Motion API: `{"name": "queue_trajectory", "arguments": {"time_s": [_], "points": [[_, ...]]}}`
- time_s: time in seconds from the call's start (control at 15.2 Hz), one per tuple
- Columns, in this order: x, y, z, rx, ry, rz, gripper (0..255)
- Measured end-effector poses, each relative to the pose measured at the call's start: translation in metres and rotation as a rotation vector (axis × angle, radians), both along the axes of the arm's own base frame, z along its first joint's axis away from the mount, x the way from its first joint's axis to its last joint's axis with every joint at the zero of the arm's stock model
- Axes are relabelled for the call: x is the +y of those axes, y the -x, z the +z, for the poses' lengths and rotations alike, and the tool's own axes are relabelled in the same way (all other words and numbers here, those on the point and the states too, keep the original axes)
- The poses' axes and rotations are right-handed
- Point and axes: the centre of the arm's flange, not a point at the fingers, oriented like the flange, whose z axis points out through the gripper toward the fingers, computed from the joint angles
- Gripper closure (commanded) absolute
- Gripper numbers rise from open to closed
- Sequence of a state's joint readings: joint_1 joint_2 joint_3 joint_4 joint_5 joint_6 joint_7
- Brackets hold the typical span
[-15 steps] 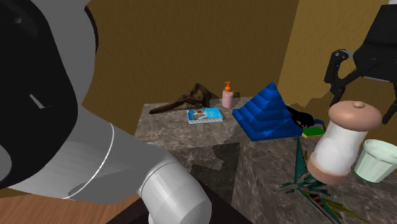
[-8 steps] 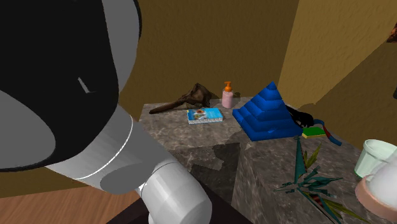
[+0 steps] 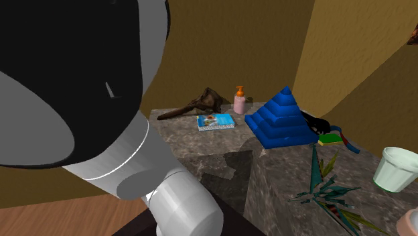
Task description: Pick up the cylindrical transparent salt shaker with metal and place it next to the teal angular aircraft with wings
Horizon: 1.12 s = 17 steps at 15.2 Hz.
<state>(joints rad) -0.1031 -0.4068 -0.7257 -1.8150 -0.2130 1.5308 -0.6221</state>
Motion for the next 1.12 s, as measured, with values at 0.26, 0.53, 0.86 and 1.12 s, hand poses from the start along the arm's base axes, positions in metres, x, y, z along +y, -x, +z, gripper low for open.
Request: {"name": "queue_trajectory", "arguments": {"time_s": [0.26, 0.53, 0.86, 1.12], "points": [[0.001, 0.001, -0.021, 0.000, 0.000, 0.000, 255], [0.000, -0.001, -0.042, 0.000, 0.000, 0.000, 255], [0.000, 0.000, -0.070, 0.000, 0.000, 0.000, 255], [-0.001, 0.001, -0.090, 0.000, 0.000, 0.000, 255]]}}
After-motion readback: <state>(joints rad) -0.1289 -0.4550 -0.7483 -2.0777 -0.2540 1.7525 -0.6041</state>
